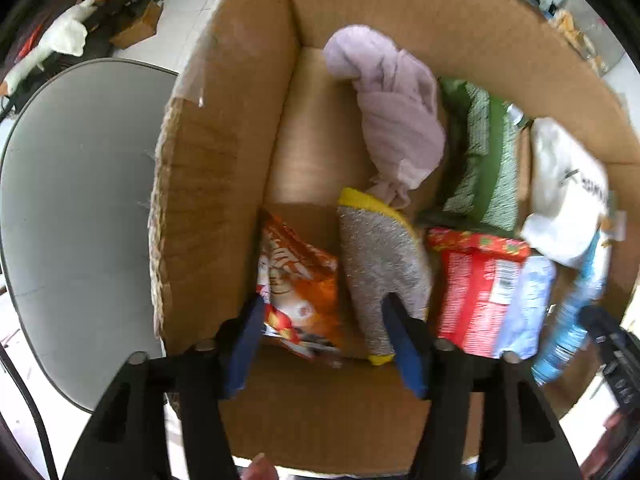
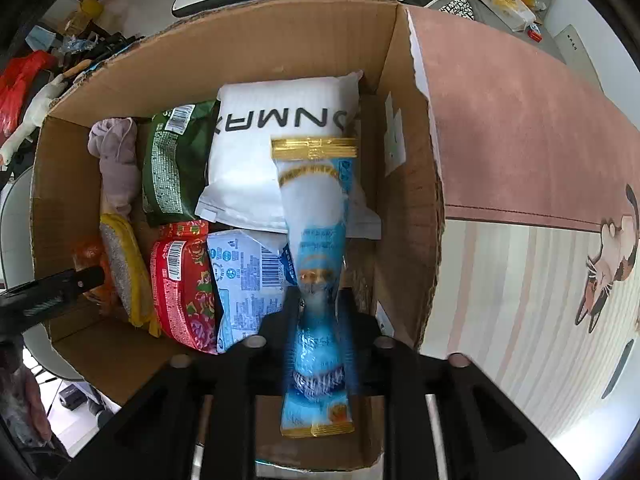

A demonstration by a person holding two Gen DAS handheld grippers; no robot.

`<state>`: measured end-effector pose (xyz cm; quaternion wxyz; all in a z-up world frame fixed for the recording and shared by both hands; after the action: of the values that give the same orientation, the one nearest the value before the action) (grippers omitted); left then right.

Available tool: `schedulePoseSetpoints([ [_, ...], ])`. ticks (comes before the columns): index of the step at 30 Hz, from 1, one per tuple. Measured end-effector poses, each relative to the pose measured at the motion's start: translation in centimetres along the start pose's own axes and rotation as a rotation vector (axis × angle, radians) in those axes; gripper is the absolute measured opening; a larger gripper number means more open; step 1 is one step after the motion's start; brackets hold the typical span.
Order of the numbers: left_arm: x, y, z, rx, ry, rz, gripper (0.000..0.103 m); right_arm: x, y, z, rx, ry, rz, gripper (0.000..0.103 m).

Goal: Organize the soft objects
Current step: 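Carry the orange bag and blue tube into the box and release both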

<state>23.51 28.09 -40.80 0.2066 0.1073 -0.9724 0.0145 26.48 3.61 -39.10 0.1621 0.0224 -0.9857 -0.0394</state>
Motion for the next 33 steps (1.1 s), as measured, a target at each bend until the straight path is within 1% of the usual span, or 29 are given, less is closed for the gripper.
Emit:
schedulePoseSetpoints([
  [1, 0.2, -0.1, -0.3, 0.002, -0.01, -0.001, 0.071, 0.0, -0.1, 0.0, -0.007, 0.001, 0.003, 0.052],
  [2, 0.4, -0.4, -0.5, 0.004, -0.021, 0.003, 0.077, 0.1, -0.1, -0.1, -0.013, -0.003, 0.002, 0.053],
  [3, 0.6, -0.6, -0.7, 0.004, -0.026, 0.01, 0.087, 0.2, 0.0, -0.2, -0.018, -0.003, -0.001, 0.058],
  [4, 0.9, -0.9, -0.9, 0.002, -0.035, 0.017, 0.094, 0.4, 0.1, -0.4, -0.032, 0.0, -0.003, 0.064],
  [5, 1.3, -1.2, -1.1, -0.005, -0.046, 0.024, 0.095, 0.5, 0.2, -0.5, -0.05, 0.003, -0.004, 0.068],
  [7, 2.2, -2.0, -1.6, -0.026, -0.064, 0.043, 0.098, 1.0, 0.8, -0.8, -0.064, 0.003, -0.015, 0.083],
  [8, 2.5, -2.3, -1.9, -0.031, -0.074, 0.047, 0.099, 1.2, 1.1, -1.0, -0.064, 0.001, -0.022, 0.087],
  [9, 2.9, -2.6, -2.2, -0.036, -0.089, 0.049, 0.099, 1.4, 1.3, -1.1, -0.051, -0.004, -0.022, 0.097],
  [10, 3.7, -3.0, -2.4, -0.037, -0.103, 0.048, 0.1, 1.7, 1.5, -1.3, -0.031, -0.014, -0.022, 0.103],
  [13, 4.7, -3.6, -3.8, -0.044, -0.143, 0.051, 0.1, 2.4, 1.8, -2.0, 0.011, -0.053, -0.022, 0.103],
  [18, 6.4, -4.4, -5.0, -0.054, -0.191, 0.063, 0.1, 3.0, 1.7, -2.5, 0.023, -0.074, -0.014, 0.103],
  [19, 6.5, -3.9, -4.9, -0.049, -0.192, 0.065, 0.1, 3.1, 1.8, -2.5, 0.031, -0.078, -0.011, 0.103],
  [22, 7.3, -3.7, -5.7, -0.038, -0.197, 0.067, 0.1, 3.7, 1.7, -3.0, 0.051, -0.093, -0.004, 0.103],
  [23, 7.5, -2.9, -6.5, -0.039, -0.209, 0.066, 0.1, 3.8, 1.6, -3.1, 0.05, -0.096, -0.003, 0.103],
  [25, 7.9, -3.1, -6.8, -0.047, -0.234, 0.068, 0.1, 4.3, 1.3, -3.6, 0.052, -0.109, 0.002, 0.103],
  [29, 9.3, -3.4, -8.1, -0.045, -0.279, 0.076, 0.1, 5.8, 0.7, -5.7, 0.056, -0.162, 0.011, 0.103],
  [33, 11.9, -4.3, -10.5, -0.051, -0.345, 0.09, 0.1, 8.9, -0.2, -8.9, 0.045, -0.231, 0.019, 0.103],
])
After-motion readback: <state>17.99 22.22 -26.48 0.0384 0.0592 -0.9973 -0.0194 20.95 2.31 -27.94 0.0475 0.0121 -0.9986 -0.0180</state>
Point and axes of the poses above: each gripper's, at about its wrist camera, not at the fingertips, and z roughly the way its jaws point, y to its left, x to its underside, the point moved 3 cm from there along z, roughly the way its jaws point, and after that the axes turned 14 degrees about y, right-handed, at the moved point
